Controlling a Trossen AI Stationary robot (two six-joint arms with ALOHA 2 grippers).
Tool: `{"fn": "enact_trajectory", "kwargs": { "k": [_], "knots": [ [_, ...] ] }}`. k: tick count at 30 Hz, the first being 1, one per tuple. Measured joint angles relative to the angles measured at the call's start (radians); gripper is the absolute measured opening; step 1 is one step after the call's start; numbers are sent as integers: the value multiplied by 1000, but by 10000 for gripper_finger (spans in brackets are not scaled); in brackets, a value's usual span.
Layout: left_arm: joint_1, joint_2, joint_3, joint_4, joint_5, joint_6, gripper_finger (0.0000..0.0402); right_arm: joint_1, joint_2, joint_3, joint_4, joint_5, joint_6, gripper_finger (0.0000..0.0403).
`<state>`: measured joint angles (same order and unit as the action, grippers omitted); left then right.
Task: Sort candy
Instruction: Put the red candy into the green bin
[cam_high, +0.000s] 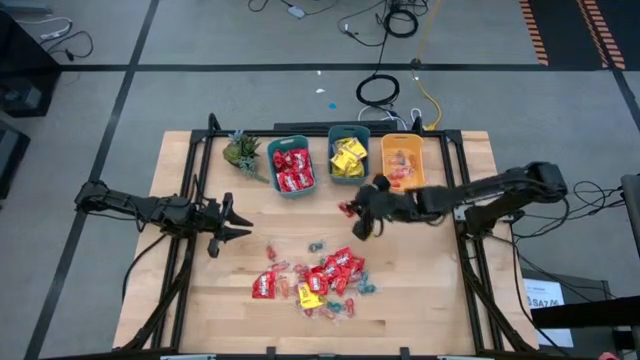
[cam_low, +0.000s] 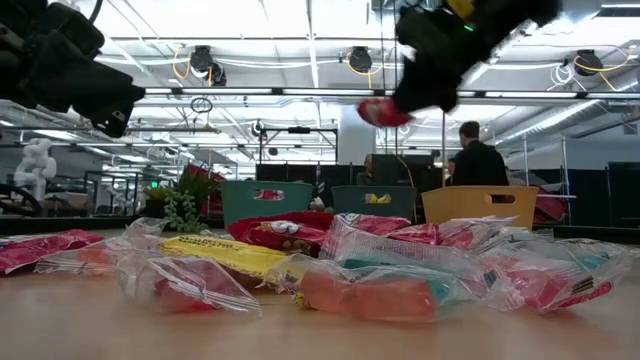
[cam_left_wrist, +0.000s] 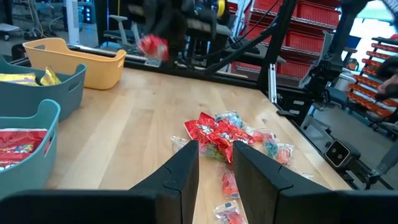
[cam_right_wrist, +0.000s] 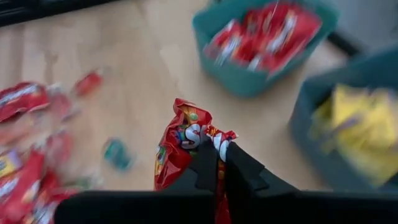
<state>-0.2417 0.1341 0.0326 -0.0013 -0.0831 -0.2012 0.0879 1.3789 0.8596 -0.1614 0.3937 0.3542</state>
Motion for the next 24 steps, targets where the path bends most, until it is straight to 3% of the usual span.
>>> {"fn": "enact_trajectory", "kwargs": {
  "k": [6, 12, 18, 24],
  "knots": [
    [0, 0, 0, 0, -28, 4, 107, -123, 166, 283, -78, -16, -211, 1],
    [0, 0, 0, -6, -30, 0, 107, -229, 405, 529, -77, -161, -339, 1],
    [0, 0, 0, -7, -29, -1, 107, -285, 601, 720, -79, -161, -335, 20],
    [0, 0, 0, -7, -22, -4, 107, -313, 693, 823, -77, -162, -242, 81]
  ]
}}
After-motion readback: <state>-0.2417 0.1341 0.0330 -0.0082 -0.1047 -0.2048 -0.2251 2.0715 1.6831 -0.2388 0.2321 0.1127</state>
